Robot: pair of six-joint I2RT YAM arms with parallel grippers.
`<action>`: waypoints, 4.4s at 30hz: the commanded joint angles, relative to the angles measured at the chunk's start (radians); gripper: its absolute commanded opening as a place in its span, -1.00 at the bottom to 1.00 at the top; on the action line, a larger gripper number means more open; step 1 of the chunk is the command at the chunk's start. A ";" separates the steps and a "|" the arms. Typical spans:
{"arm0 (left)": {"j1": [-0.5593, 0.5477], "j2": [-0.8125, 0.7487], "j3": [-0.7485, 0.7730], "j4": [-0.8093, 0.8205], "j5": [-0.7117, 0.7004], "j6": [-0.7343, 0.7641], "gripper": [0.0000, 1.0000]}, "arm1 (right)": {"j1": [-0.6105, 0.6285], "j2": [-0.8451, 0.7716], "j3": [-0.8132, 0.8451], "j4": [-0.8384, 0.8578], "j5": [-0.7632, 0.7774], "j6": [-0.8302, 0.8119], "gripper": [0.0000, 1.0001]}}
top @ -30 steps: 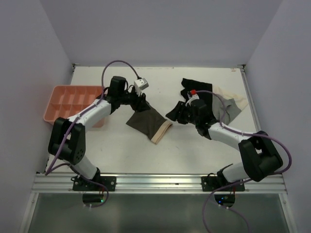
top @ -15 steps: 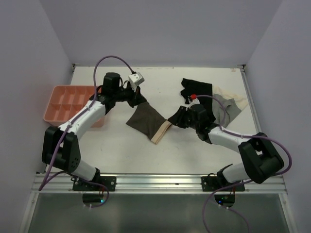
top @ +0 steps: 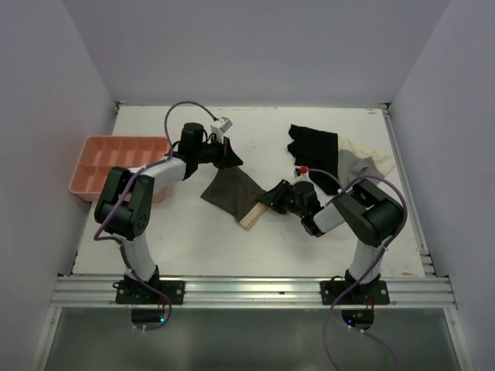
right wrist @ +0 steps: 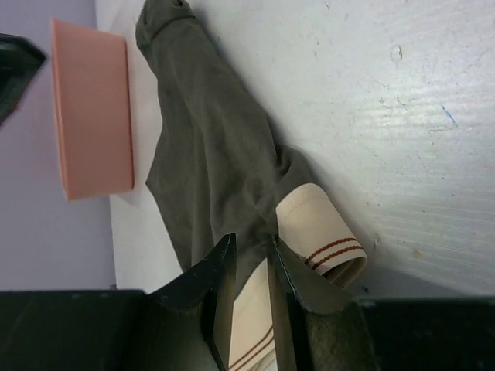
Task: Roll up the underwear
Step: Fold the underwear
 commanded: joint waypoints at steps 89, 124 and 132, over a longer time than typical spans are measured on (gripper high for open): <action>0.020 -0.516 -0.180 -0.607 -0.181 0.519 0.08 | 0.217 -0.410 0.231 -0.856 -0.157 -0.488 -0.17; 0.129 0.199 -0.253 0.430 0.128 -0.336 0.81 | -0.004 -0.033 -0.358 0.460 0.087 0.210 0.31; 0.081 0.060 -0.304 0.477 0.177 -0.324 0.84 | -0.072 -0.461 -0.309 0.117 -0.026 0.077 0.27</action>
